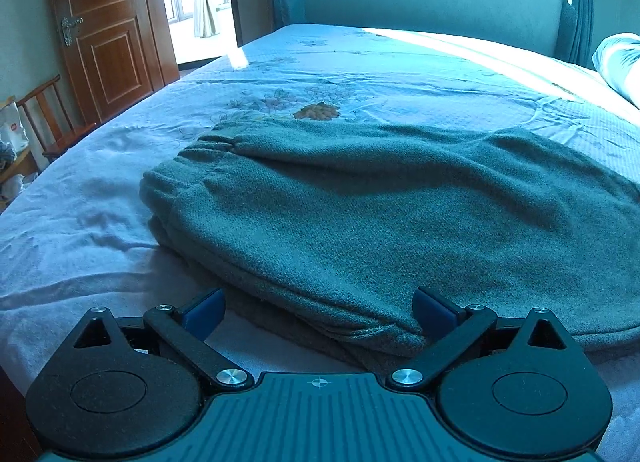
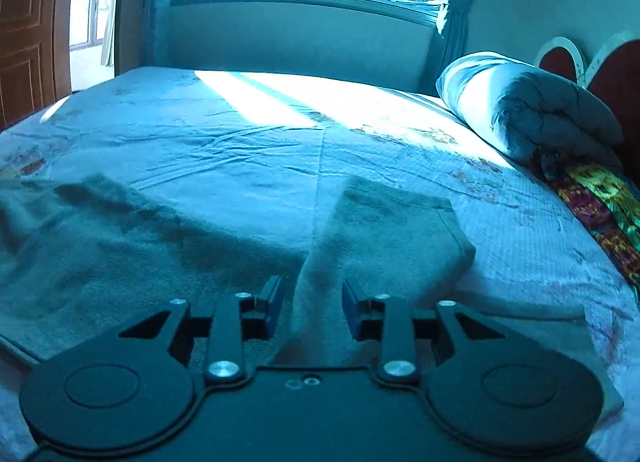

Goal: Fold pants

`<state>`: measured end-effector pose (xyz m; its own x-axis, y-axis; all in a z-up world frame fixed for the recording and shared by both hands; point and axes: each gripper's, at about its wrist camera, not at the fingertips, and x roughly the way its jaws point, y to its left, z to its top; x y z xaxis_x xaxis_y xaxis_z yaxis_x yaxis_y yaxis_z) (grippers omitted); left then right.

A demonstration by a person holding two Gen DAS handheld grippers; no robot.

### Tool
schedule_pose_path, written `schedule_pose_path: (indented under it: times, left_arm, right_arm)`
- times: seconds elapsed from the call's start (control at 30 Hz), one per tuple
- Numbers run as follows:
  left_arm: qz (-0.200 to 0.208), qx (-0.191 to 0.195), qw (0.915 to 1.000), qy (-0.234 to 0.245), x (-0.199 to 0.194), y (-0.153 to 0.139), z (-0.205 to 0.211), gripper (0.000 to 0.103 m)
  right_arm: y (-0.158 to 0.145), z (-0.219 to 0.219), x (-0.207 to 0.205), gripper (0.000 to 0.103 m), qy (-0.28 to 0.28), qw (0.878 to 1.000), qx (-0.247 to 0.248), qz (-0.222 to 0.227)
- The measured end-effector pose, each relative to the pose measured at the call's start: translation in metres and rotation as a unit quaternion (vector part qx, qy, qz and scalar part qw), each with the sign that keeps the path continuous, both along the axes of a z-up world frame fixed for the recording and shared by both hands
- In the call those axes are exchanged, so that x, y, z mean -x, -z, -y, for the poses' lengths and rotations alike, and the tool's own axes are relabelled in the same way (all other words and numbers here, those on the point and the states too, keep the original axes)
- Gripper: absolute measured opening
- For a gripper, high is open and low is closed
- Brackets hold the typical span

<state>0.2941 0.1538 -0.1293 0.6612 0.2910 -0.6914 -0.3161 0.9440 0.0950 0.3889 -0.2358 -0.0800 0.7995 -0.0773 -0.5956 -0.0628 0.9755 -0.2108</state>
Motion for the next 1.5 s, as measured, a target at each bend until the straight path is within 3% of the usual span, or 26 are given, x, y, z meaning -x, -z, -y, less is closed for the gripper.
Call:
schedule_pose_path:
  times: [0.07,0.1,0.13,0.17,0.27,0.33,0.37,0.47,0.53,0.6,0.67,0.73,0.8,1.0,1.07,1.1,1.13,1.17,1.2,1.3,1.37,1.43,1.5]
  left_arm:
    - [-0.01,-0.014,0.9998,-0.002,-0.004,0.0,0.004,0.102]
    - [-0.016,-0.024,0.9996,-0.003,-0.005,-0.001,0.006,0.103]
    - [-0.019,-0.03,0.9994,-0.001,-0.006,-0.001,0.008,0.103]
    - [-0.022,-0.036,0.9991,0.002,-0.007,-0.002,0.009,0.103]
    - [-0.022,-0.046,0.9987,0.01,-0.007,-0.002,0.011,0.103]
    - [-0.019,-0.047,0.9987,0.01,-0.007,0.0,0.012,0.103]
    - [-0.018,-0.048,0.9986,0.009,-0.006,0.0,0.012,0.103]
    - [-0.018,-0.057,0.9981,0.01,-0.006,0.001,0.016,0.103]
    - [-0.02,-0.06,0.9979,0.013,-0.006,0.0,0.016,0.103]
    - [-0.022,-0.061,0.9978,0.014,-0.006,-0.002,0.016,0.103]
    - [-0.022,-0.06,0.9979,0.012,-0.006,-0.002,0.017,0.103]
    - [-0.019,-0.056,0.9982,0.003,-0.006,-0.003,0.017,0.103]
    - [-0.018,-0.06,0.998,-0.002,-0.005,-0.003,0.018,0.103]
    - [-0.034,-0.062,0.9975,-0.009,-0.01,-0.004,0.02,0.103]
    - [-0.04,-0.068,0.9968,-0.01,-0.012,-0.004,0.022,0.103]
    - [-0.042,-0.072,0.9964,-0.01,-0.012,-0.004,0.024,0.103]
    - [-0.043,-0.076,0.9961,-0.01,-0.013,-0.004,0.025,0.103]
    - [-0.044,-0.08,0.9958,-0.008,-0.013,-0.004,0.026,0.103]
    - [-0.044,-0.083,0.9955,-0.008,-0.013,-0.004,0.027,0.103]
    - [-0.044,-0.089,0.995,-0.008,-0.013,-0.004,0.028,0.103]
    - [-0.044,-0.095,0.9945,-0.006,-0.013,-0.004,0.03,0.103]
    - [-0.043,-0.103,0.9938,-0.002,-0.013,-0.004,0.032,0.103]
    - [-0.042,-0.107,0.9934,0.0,-0.012,-0.003,0.033,0.103]
  right_arm:
    - [0.014,-0.014,-0.024,0.033,-0.005,0.998,0.057,-0.029]
    - [0.02,-0.016,-0.031,0.025,-0.01,0.996,0.074,-0.041]
    - [0.023,-0.013,-0.035,0.0,-0.006,0.995,0.081,-0.05]
    - [0.022,-0.006,-0.034,0.0,0.006,0.996,0.079,-0.046]
    - [0.003,0.034,0.0,0.0,0.057,0.998,0.02,-0.002]
    - [-0.004,0.067,0.037,0.0,0.093,0.994,-0.051,0.013]
    - [-0.001,0.085,0.054,0.0,0.116,0.988,-0.1,0.01]
    - [0.032,0.121,0.079,0.005,0.162,0.97,-0.173,-0.044]
    - [0.031,0.135,0.092,0.006,0.171,0.963,-0.205,-0.026]
    - [0.021,0.13,0.096,0.015,0.167,0.971,-0.172,-0.014]
    - [0.006,0.112,0.097,0.015,0.115,0.986,-0.123,0.006]
    - [0.0,0.086,0.089,0.031,0.074,0.996,-0.037,0.017]
    - [0.001,0.063,0.078,0.037,0.033,0.998,0.039,0.022]
    - [0.031,0.017,0.034,0.034,-0.059,0.98,0.191,-0.013]
    - [0.039,0.012,0.023,0.033,-0.066,0.976,0.209,-0.022]
    - [0.043,0.01,0.019,0.029,-0.068,0.974,0.216,-0.026]
    - [0.045,0.01,0.015,0.014,-0.068,0.974,0.214,-0.026]
    - [0.044,0.012,0.012,0.003,-0.065,0.976,0.204,-0.03]
    - [0.04,0.018,0.01,0.0,-0.057,0.981,0.182,-0.035]
    - [0.009,0.047,0.021,0.0,-0.009,0.997,0.07,0.007]
    - [-0.012,0.075,0.034,0.0,0.035,0.998,0.0,0.045]
    - [-0.029,0.113,0.05,0.0,0.088,0.99,-0.085,0.075]
    - [-0.032,0.163,0.072,0.0,0.159,0.965,-0.185,0.096]
